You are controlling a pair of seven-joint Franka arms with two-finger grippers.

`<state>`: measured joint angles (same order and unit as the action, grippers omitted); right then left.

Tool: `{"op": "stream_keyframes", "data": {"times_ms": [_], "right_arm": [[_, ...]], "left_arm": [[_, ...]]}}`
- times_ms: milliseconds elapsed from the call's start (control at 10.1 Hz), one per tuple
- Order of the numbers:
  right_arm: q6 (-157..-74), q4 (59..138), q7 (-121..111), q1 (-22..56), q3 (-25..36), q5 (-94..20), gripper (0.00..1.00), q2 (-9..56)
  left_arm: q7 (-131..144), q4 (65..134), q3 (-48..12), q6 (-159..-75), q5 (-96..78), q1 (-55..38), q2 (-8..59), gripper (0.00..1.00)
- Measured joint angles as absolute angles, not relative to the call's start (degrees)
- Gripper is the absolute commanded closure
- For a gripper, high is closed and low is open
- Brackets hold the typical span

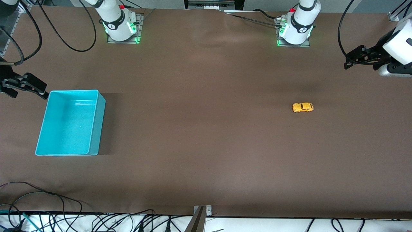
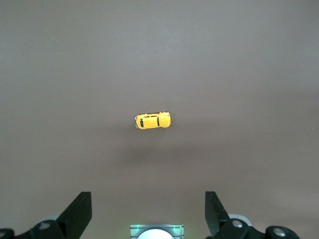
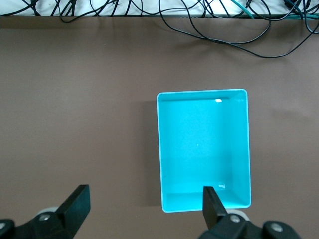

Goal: Wind up and store yellow beetle car

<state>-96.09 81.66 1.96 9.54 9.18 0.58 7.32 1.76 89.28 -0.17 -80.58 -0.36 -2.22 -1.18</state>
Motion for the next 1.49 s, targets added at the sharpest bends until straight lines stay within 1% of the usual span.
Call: {"op": "stream_keyframes", "data": {"times_ms": [1490], "right_arm": [[-96.0, 81.7, 2.8, 9.2, 9.5, -0.8, 0.0, 7.7]], "left_arm": [[1.8, 89.3, 0.0, -79.7, -0.4, -1.5, -1.2, 0.0]]}}
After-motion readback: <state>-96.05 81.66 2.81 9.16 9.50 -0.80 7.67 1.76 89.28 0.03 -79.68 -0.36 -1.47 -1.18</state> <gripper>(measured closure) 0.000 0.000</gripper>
